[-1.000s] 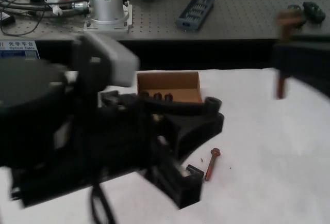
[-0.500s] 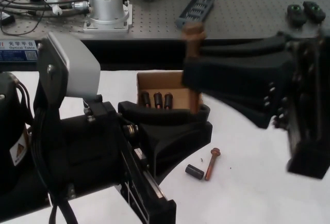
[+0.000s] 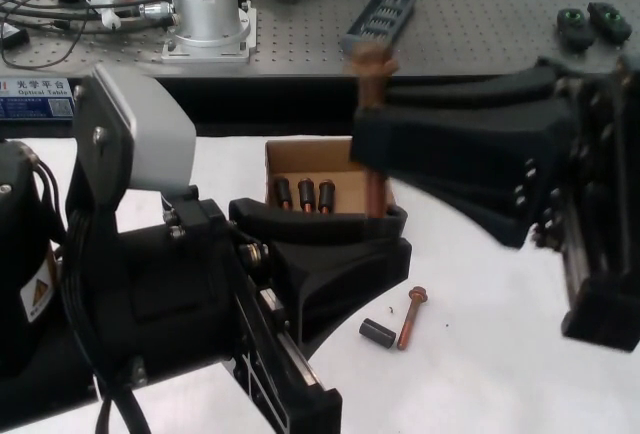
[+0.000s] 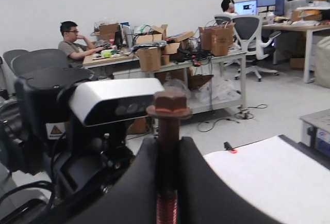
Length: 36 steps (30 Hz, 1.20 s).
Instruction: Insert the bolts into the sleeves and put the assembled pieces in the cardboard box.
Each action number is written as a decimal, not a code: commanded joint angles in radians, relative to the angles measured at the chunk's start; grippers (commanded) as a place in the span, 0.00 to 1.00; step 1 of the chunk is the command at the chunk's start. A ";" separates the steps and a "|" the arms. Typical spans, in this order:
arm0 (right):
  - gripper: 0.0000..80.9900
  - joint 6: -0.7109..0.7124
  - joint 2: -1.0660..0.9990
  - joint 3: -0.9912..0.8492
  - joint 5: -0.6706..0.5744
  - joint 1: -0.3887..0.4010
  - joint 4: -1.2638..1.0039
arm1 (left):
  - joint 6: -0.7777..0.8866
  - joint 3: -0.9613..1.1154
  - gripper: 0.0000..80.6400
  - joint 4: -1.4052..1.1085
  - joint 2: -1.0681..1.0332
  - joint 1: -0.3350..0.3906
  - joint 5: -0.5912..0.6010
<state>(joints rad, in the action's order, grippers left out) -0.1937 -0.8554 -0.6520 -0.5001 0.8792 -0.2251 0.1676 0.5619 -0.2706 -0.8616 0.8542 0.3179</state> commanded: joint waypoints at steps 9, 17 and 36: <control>0.04 0.023 0.031 -0.002 0.024 0.005 0.079 | 0.009 0.003 0.01 -0.016 0.011 -0.001 0.010; 0.04 0.023 0.031 -0.002 0.018 0.008 0.080 | 0.009 0.003 0.01 -0.016 0.011 -0.001 0.010; 0.04 0.082 -0.032 0.001 0.081 0.008 0.084 | 0.009 0.003 0.01 -0.022 0.016 -0.001 0.010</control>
<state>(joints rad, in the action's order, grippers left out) -0.1196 -0.8764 -0.6510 -0.4187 0.8849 -0.1318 0.1676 0.5619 -0.2650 -0.8593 0.8542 0.3179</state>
